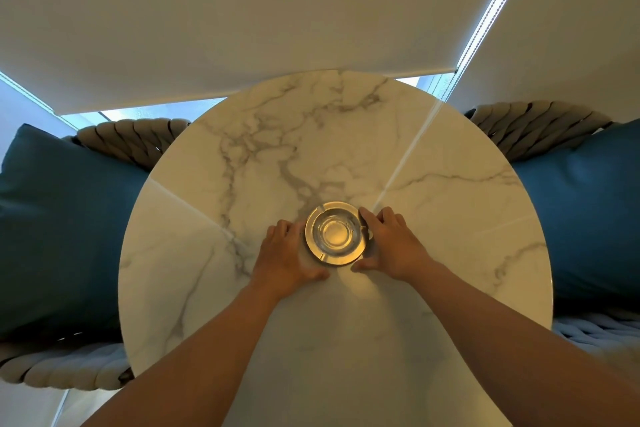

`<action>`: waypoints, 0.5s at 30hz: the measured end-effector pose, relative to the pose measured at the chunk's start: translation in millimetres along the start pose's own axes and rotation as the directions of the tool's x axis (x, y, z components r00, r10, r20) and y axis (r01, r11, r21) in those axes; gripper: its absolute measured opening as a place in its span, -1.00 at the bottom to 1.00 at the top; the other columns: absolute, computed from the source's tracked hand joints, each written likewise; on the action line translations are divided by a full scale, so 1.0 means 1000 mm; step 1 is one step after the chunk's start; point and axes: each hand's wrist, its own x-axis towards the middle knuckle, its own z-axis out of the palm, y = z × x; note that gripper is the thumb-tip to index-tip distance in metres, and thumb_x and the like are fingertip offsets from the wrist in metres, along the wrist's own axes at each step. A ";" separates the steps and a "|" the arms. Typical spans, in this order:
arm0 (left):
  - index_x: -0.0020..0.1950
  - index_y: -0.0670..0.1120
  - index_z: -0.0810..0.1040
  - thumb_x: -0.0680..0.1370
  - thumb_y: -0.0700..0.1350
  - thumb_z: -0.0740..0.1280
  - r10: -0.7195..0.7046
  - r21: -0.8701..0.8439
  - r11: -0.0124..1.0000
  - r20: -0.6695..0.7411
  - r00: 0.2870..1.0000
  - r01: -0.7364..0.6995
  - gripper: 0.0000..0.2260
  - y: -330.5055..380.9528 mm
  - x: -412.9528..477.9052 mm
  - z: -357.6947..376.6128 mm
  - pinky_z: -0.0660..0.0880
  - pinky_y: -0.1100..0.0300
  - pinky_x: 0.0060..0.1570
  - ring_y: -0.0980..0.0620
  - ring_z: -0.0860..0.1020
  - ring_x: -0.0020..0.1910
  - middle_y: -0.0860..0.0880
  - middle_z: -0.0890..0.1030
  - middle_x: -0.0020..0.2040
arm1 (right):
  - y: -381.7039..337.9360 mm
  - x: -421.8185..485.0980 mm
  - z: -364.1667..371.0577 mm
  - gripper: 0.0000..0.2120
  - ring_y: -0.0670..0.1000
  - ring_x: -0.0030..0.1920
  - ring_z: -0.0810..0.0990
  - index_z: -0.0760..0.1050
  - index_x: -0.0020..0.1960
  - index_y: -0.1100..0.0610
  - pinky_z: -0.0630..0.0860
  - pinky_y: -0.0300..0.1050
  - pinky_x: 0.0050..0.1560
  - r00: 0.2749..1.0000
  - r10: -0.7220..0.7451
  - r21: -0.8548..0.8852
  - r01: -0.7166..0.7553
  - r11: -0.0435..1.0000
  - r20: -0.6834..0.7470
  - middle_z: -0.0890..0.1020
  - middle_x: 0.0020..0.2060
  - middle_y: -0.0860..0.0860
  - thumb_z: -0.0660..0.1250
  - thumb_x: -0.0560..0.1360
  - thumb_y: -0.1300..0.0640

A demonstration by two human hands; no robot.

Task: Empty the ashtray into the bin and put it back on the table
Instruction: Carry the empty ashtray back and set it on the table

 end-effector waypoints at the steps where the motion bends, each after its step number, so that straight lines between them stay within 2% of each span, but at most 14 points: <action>1: 0.33 0.03 0.40 0.10 0.22 0.57 -0.004 0.004 1.000 -0.007 1.000 0.004 -0.15 -0.001 -0.001 0.001 0.39 0.13 0.09 -0.05 0.38 0.09 0.00 0.41 0.10 | 0.000 0.000 0.000 0.07 0.15 0.15 0.36 0.13 0.51 0.00 0.46 0.05 0.19 1.000 -0.001 -0.005 0.001 1.000 0.003 0.35 0.16 0.10 0.59 0.16 -0.20; 7: 0.30 -0.03 0.40 0.05 0.24 0.59 -0.003 0.014 1.000 -0.071 0.997 0.004 -0.10 0.000 0.003 0.002 0.41 0.04 0.10 -0.09 0.40 0.10 -0.03 0.44 0.12 | -0.002 0.010 -0.003 0.06 0.14 0.17 0.35 0.13 0.49 -0.03 0.48 0.06 0.16 1.000 -0.027 0.017 0.027 0.999 0.012 0.34 0.16 0.09 0.59 0.14 -0.19; 15: 0.33 0.02 0.32 -0.01 0.38 0.47 -0.015 0.073 0.997 -0.030 0.999 0.017 -0.02 0.009 0.006 0.013 0.39 0.10 0.04 -0.04 0.37 0.06 0.01 0.40 0.08 | -0.004 0.011 -0.004 0.05 0.13 0.19 0.35 0.12 0.50 -0.02 0.47 0.03 0.19 0.999 -0.038 -0.006 0.038 0.999 0.029 0.34 0.19 0.10 0.58 0.17 -0.19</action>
